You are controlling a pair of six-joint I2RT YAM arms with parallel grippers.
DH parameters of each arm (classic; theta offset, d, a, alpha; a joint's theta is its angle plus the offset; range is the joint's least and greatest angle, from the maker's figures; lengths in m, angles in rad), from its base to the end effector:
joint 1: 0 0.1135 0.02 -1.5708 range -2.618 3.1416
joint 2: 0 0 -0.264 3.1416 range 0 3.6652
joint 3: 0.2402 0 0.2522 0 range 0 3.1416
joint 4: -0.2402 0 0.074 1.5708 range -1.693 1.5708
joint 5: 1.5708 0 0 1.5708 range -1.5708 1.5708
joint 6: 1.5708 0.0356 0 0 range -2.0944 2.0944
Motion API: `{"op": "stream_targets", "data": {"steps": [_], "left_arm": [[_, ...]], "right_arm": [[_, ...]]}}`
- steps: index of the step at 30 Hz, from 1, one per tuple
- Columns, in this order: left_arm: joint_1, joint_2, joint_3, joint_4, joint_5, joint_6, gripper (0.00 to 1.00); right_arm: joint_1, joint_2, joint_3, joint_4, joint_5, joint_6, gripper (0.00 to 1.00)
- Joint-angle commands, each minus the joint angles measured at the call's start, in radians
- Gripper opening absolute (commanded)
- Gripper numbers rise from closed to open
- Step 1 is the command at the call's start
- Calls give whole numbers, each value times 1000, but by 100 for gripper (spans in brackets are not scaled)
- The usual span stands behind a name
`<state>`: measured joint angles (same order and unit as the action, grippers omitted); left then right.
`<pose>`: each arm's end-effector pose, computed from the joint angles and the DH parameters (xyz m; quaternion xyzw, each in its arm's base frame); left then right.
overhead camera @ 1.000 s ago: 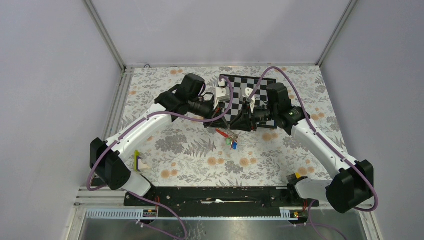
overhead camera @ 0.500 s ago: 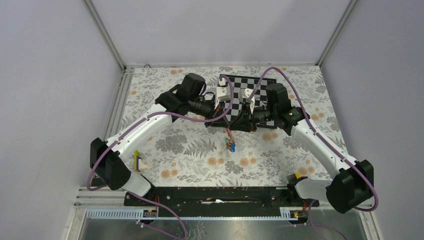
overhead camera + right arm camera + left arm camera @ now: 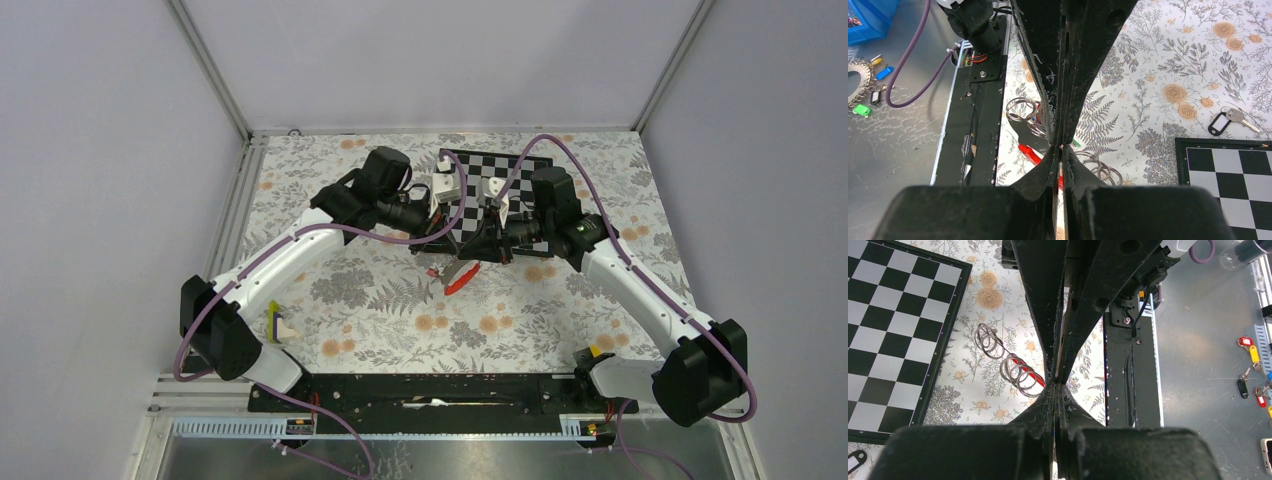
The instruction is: Put the keys on the keyring
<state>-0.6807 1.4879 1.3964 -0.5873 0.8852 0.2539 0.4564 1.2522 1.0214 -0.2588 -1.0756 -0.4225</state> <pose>0.2334 -0.2245 0.3533 0.5322 0.6446 -0.4602 0.2991 0.2283 0.1470 0.3238 -0.5519 0.5542 0.4466 0.4345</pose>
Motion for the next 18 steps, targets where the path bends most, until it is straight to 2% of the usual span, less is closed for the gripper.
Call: {"op": "stream_targets", "data": {"steps": [1,9,14,18], "left_arm": [[-4,-12,-7,52,-7,21,0],[-5,-19,-26,43,-41,48,0],[-3,-21,-18,14,-94,87,1],[1,-36,-27,-4,-122,126,13]], "right_arm": [[13,-16,0,13,-18,-18,7],[12,-17,5,2,-4,-32,0],[9,-23,2,4,12,-40,0],[0,-28,0,8,3,-40,0]]}}
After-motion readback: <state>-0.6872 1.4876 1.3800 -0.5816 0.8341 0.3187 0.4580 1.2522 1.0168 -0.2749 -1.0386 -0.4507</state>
